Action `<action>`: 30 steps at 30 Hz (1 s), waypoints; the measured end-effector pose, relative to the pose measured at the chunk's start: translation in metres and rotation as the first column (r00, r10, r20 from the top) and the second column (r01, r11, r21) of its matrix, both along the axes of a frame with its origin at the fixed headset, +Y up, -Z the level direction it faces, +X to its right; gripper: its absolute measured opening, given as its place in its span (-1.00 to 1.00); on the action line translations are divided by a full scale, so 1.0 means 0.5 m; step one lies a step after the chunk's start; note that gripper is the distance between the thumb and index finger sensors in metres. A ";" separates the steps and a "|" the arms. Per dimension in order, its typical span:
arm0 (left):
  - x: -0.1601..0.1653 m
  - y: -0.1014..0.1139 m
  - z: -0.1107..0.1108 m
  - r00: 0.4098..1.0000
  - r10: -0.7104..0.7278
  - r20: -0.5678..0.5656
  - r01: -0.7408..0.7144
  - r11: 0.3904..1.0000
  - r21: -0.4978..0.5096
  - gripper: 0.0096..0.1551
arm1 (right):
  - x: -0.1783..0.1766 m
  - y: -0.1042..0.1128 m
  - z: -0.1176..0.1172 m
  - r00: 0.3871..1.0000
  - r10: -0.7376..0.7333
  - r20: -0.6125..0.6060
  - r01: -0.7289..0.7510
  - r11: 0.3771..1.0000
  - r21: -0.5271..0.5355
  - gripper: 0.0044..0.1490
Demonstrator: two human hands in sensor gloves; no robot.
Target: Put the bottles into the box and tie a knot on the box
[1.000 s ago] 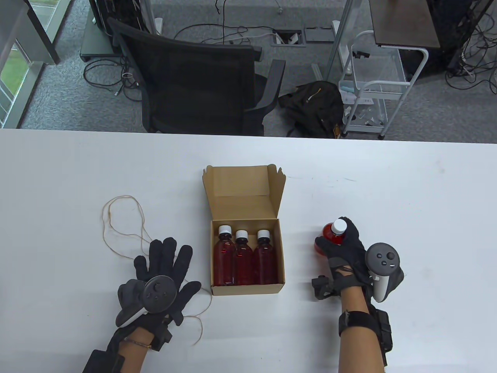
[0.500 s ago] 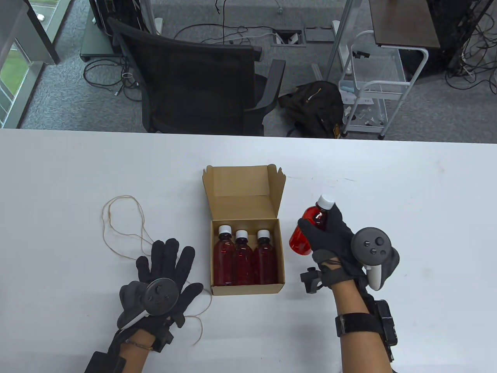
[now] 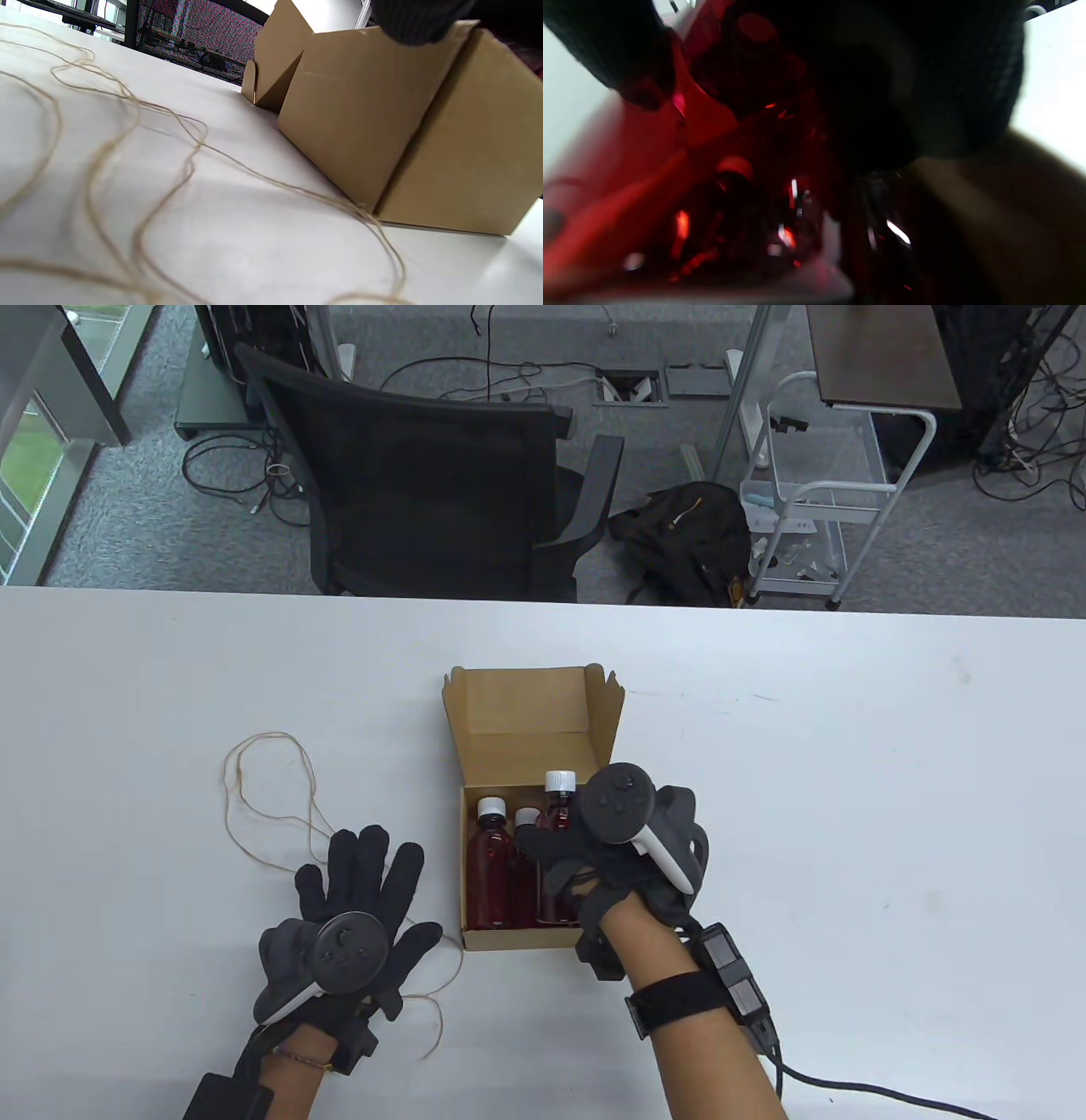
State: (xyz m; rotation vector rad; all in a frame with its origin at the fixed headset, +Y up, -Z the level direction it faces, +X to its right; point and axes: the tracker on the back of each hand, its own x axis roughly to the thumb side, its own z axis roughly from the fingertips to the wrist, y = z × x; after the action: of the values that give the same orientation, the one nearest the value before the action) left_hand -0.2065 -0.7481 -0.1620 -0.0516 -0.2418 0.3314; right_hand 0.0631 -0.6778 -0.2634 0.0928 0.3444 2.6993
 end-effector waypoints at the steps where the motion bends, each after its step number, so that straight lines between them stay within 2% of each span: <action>1: 0.001 0.000 0.000 1.000 0.000 0.002 0.000 1.000 -0.001 0.13 | -0.007 -0.005 -0.003 0.999 0.045 0.001 -0.045 0.999 -0.006 0.17; 9: 0.001 0.000 0.000 1.000 -0.001 0.003 0.001 1.000 -0.003 0.13 | -0.031 -0.021 -0.004 0.989 0.149 0.005 -0.149 0.989 0.002 0.09; 10: 0.001 0.000 0.000 1.000 -0.001 0.002 0.001 1.000 -0.002 0.13 | -0.031 -0.020 -0.004 0.988 0.154 0.007 -0.154 0.988 0.003 0.03; 14: 0.000 -0.002 -0.001 1.000 -0.002 0.000 0.002 1.000 -0.003 0.13 | -0.015 -0.004 0.006 0.988 0.150 0.026 -0.151 0.988 0.036 0.00; 18: -0.003 -0.002 0.000 1.000 0.004 -0.006 -0.004 1.000 0.004 0.13 | 0.040 0.026 0.028 0.998 0.016 0.058 -0.024 0.990 0.136 -0.01; 21: -0.004 -0.002 -0.001 1.000 0.019 -0.008 -0.019 1.000 0.006 0.13 | 0.090 0.025 0.050 0.993 -0.082 0.080 0.062 0.973 0.224 0.02; 24: -0.005 -0.003 -0.001 1.000 0.029 -0.011 -0.029 1.000 0.006 0.14 | 0.149 -0.001 0.079 0.980 -0.183 0.072 0.155 0.946 0.286 0.10; 26: -0.005 -0.005 -0.003 0.999 0.034 -0.015 -0.034 0.999 0.003 0.13 | 0.175 -0.027 0.089 0.959 -0.283 0.030 0.254 0.899 0.356 0.14; 30: -0.007 -0.007 -0.005 0.999 0.044 -0.021 -0.045 0.999 -0.004 0.14 | 0.209 -0.083 0.106 0.910 -0.414 -0.025 0.395 0.845 0.360 0.19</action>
State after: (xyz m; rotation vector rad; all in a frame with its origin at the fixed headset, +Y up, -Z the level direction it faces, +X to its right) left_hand -0.2100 -0.7519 -0.1646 -0.0468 -0.2217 0.3766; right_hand 0.1678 -0.7193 -0.2102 0.1761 -0.1769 2.3025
